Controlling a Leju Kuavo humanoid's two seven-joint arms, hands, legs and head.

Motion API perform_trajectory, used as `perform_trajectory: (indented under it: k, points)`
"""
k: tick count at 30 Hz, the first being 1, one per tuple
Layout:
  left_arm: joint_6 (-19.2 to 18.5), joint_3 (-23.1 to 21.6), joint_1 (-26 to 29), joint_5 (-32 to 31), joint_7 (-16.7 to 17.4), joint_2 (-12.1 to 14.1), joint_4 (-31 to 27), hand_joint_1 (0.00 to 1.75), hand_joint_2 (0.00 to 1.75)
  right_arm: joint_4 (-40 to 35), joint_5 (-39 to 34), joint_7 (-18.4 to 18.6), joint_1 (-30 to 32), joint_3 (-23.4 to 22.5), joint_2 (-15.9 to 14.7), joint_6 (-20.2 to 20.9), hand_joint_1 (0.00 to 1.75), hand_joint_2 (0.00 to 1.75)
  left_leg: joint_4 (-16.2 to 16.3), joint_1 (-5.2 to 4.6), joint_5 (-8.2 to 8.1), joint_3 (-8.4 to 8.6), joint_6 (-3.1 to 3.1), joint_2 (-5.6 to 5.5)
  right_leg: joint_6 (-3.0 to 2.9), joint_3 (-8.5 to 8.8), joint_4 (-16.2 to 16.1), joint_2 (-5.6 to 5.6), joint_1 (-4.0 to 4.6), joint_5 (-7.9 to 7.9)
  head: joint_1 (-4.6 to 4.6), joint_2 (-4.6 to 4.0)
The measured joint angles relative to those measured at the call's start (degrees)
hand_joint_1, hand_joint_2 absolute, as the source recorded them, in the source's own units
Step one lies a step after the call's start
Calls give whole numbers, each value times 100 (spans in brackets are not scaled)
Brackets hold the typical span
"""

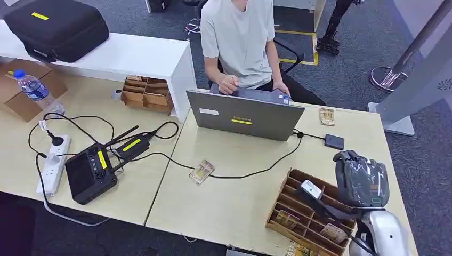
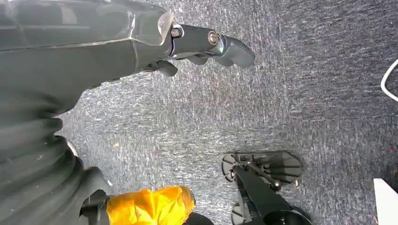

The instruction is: Pass the card to the sensor for recognition and then transmit it.

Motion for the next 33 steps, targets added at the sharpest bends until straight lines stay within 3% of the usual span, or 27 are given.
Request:
perform_trajectory:
  k: [33]
  points:
    - [-39,0,1,-35,0,9,0,0,175,11,-7,2,-75,92,-24,0,175,175,0,0,0,1,0,0,0,0,0,0,0,0,0,0]
